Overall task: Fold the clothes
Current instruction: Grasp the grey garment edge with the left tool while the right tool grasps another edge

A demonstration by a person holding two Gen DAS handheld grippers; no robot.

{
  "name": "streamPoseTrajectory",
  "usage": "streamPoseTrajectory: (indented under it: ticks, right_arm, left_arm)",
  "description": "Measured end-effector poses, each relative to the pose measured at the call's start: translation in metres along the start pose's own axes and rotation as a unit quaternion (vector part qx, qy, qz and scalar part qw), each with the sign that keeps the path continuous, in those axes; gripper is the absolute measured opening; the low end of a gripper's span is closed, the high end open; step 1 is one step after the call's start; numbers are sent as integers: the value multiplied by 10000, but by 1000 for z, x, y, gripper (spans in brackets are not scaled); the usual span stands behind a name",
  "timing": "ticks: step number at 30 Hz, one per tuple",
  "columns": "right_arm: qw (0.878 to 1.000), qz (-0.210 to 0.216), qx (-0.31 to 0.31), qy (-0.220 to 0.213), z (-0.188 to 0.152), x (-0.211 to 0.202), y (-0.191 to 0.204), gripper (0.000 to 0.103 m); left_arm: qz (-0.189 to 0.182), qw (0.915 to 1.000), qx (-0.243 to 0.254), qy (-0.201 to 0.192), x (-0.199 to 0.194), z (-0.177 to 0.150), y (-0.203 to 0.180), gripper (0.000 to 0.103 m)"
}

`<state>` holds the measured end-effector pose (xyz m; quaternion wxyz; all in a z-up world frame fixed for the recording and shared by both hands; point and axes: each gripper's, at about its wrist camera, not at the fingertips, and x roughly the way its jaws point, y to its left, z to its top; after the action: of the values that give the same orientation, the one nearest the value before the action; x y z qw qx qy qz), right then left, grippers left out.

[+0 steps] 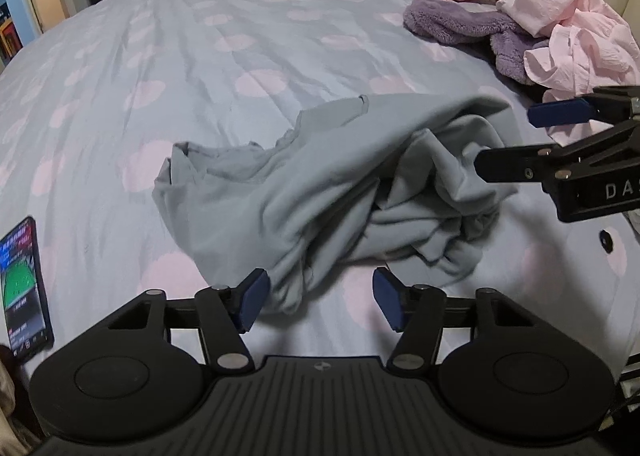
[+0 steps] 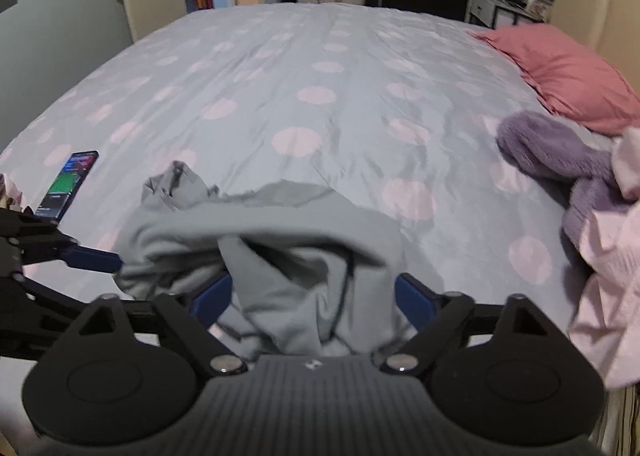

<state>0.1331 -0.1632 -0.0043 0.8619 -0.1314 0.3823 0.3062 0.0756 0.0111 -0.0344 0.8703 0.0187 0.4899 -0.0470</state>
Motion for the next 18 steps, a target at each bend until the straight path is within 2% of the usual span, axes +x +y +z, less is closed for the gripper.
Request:
streamPoseTrajectory:
  ticks: [4, 8, 11, 13, 14, 15, 18]
  right_arm:
    - [9998, 98, -163, 4, 9, 13, 4, 70]
    - [9989, 41, -457, 103, 14, 30, 9, 67]
    - [9970, -13, -759, 156, 15, 39, 12, 51]
    - [9958, -69, -893, 187, 16, 43, 13, 29]
    - [9955, -109, -922, 200, 16, 44, 12, 24]
    - [9951, -131, -959, 198, 15, 45, 13, 20]
    - [9938, -194, -1075, 189, 15, 45, 16, 20]
  left_arm:
    - [126, 9999, 86, -26, 8, 5, 1, 42]
    - [231, 9996, 161, -3, 13, 7, -1, 37]
    - [360, 9990, 254, -36, 13, 7, -2, 33]
    - [364, 9991, 197, -49, 11, 7, -1, 29]
    - [334, 9993, 132, -72, 10, 7, 1, 27]
    - [289, 9995, 75, -90, 8, 6, 4, 24]
    - [189, 9998, -52, -86, 7, 6, 10, 16]
